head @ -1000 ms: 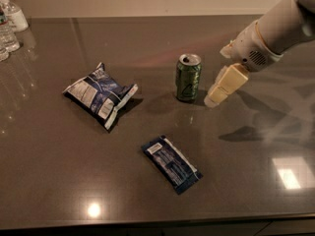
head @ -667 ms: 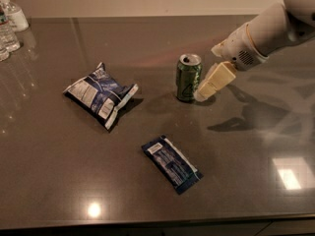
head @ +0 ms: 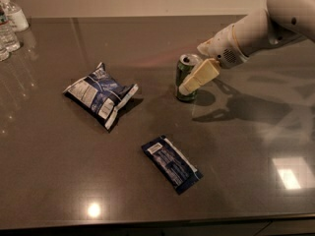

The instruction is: Knock green can over

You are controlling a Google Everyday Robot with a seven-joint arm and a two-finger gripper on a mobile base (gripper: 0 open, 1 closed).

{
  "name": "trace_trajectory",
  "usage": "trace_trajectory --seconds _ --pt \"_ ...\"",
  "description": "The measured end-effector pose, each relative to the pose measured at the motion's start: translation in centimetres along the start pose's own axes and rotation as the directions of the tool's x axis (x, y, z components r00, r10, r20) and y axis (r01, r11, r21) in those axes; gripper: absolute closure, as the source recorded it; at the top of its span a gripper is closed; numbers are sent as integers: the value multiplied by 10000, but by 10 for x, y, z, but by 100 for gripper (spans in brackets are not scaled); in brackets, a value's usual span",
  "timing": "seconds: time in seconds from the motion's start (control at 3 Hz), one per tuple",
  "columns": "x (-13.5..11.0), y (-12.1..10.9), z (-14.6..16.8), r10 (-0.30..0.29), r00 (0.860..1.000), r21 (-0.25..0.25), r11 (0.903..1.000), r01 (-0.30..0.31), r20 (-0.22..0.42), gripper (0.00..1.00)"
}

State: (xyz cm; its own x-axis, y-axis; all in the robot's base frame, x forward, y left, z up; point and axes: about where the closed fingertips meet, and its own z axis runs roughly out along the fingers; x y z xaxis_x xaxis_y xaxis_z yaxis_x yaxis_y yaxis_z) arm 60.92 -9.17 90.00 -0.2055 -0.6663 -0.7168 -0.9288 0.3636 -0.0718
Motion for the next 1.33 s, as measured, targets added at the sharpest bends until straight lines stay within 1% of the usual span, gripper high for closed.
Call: trace_trajectory --seconds 0.33,0.67,1.0,1.33 --pt "-9 0 8 88 9993 -140 9999 -83 355 15" --pt "-13 3 7 152 9984 -251 9996 -138 554 38" --pt "-16 6 1 182 9980 -282 9995 -165 601 61" --pt "-23 6 -11 59 9997 -242 9997 -53 232 84"
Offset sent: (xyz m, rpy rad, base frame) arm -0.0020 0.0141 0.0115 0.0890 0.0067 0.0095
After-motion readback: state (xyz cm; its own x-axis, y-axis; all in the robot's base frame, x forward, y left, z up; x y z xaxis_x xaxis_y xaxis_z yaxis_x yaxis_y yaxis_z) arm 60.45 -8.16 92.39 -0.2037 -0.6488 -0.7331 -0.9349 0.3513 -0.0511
